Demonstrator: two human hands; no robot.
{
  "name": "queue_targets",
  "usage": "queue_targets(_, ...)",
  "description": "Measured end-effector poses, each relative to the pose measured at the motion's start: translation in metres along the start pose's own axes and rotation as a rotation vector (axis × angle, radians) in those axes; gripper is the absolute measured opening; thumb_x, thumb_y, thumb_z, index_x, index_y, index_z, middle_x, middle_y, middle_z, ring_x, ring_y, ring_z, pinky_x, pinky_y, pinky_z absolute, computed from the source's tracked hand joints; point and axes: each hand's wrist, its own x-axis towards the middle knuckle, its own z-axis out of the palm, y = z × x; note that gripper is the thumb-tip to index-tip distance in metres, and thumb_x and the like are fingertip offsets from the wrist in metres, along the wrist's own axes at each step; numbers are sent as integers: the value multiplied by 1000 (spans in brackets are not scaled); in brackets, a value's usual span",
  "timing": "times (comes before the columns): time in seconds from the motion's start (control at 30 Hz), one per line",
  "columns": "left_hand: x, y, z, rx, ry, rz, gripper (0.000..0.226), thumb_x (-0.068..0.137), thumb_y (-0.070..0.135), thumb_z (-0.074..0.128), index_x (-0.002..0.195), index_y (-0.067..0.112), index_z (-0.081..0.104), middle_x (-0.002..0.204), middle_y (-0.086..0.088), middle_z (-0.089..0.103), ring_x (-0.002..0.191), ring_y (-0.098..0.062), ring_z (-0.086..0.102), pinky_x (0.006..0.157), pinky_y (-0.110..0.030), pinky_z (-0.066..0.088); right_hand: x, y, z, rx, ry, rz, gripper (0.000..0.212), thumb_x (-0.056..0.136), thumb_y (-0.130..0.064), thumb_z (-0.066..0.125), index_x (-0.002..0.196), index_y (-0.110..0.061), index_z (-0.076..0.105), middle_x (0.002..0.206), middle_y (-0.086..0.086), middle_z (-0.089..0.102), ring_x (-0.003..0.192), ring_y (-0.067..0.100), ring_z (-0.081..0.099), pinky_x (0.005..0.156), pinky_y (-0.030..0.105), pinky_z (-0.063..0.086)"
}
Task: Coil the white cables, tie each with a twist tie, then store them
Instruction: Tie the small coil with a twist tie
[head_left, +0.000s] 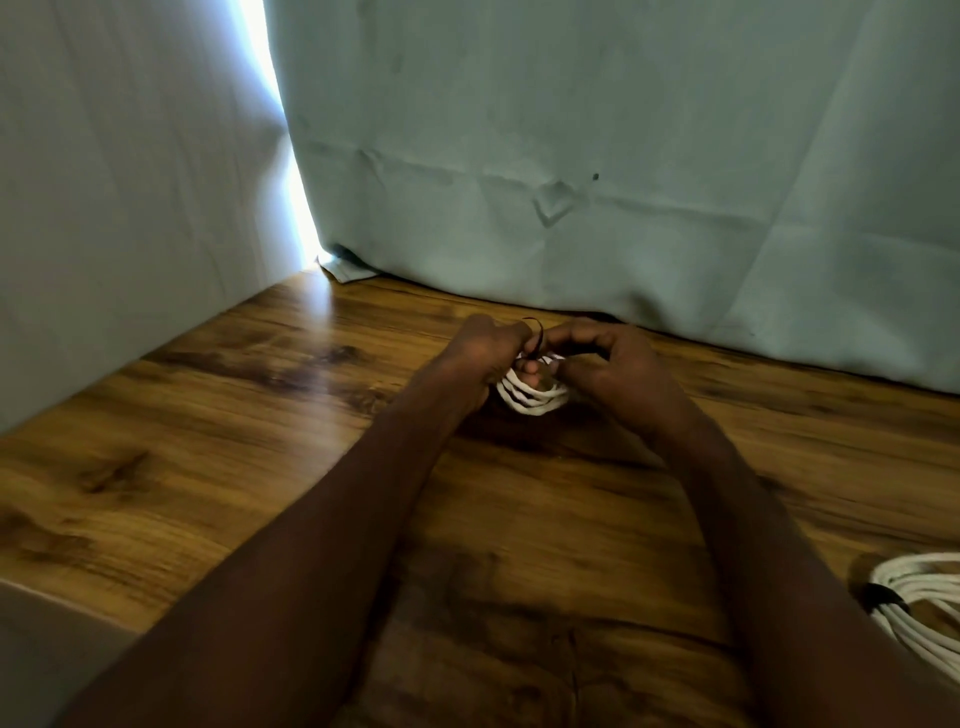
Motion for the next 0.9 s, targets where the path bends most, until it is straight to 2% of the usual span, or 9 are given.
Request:
queue_targets(0.17, -10, 3, 4, 82, -108, 112, 34, 102, 20, 57, 80, -3, 68, 52, -10, 63, 40, -18, 59, 52, -26, 48, 4, -3, 8, 18, 249, -7, 21, 82, -3, 82, 81, -24, 78, 85, -5, 76, 82, 11, 72, 76, 24, 55)
queue_targets(0.27, -19, 2, 11, 181, -238, 285, 44, 109, 23, 42, 76, 3, 61, 53, -10, 61, 45, -19, 58, 53, -25, 47, 6, -6, 2, 217, 398, 135, 14, 81, 2, 81, 84, -11, 79, 85, 5, 78, 82, 17, 76, 73, 26, 59)
queue_targets(0.4, -18, -3, 16, 254, -313, 348, 32, 111, 25, 34, 107, -1, 53, 57, -8, 58, 47, -17, 56, 51, -30, 47, 3, -8, -3, 350, 408, 311, 11, 80, 7, 79, 85, -3, 78, 79, 7, 77, 71, 15, 74, 66, 26, 58)
queue_targets(0.5, -21, -4, 16, 218, -299, 409, 24, 112, 24, 36, 105, 5, 48, 57, -8, 52, 40, -11, 51, 44, -27, 41, 3, -11, -2, 452, 405, 412, 10, 81, 6, 77, 84, -3, 77, 77, 10, 77, 70, 21, 73, 71, 34, 61)
queue_targets(0.6, -24, -4, 19, 144, -259, 493, 20, 112, 26, 42, 108, 7, 45, 57, -7, 53, 39, -13, 51, 42, -26, 42, 3, -18, -6, 602, 398, 475, 12, 87, 6, 71, 80, -3, 75, 67, 7, 75, 59, 19, 71, 61, 31, 62)
queue_targets(0.7, -23, -3, 19, 149, -326, 627, 24, 106, 28, 57, 119, 12, 45, 65, -6, 61, 50, -18, 57, 50, -31, 45, 3, -18, -15, 761, 302, 606, 17, 91, 2, 56, 94, 2, 72, 81, 18, 74, 70, 31, 71, 67, 39, 63)
queue_targets(0.77, -23, -2, 18, 254, -408, 710, 35, 98, 24, 69, 123, 15, 47, 86, 7, 66, 69, -5, 63, 64, -25, 49, 4, -12, -23, 867, 229, 684, 24, 93, 1, 47, 104, 3, 68, 96, 23, 70, 85, 36, 69, 86, 50, 59)
queue_targets(0.8, -22, -3, 18, 335, -428, 735, 40, 94, 20, 74, 125, 15, 48, 95, 11, 65, 79, 2, 63, 70, -22, 49, 4, -9, -26, 891, 216, 714, 25, 94, 1, 45, 104, 2, 68, 99, 22, 69, 88, 37, 69, 86, 52, 59)
queue_targets(0.9, -23, -4, 22, 509, -327, 812, 40, 91, 16, 73, 125, 16, 52, 101, 11, 68, 82, 6, 63, 72, -22, 47, 4, -1, -30, 903, 192, 790, 25, 96, 0, 46, 101, 3, 70, 92, 21, 74, 77, 36, 75, 65, 53, 63)
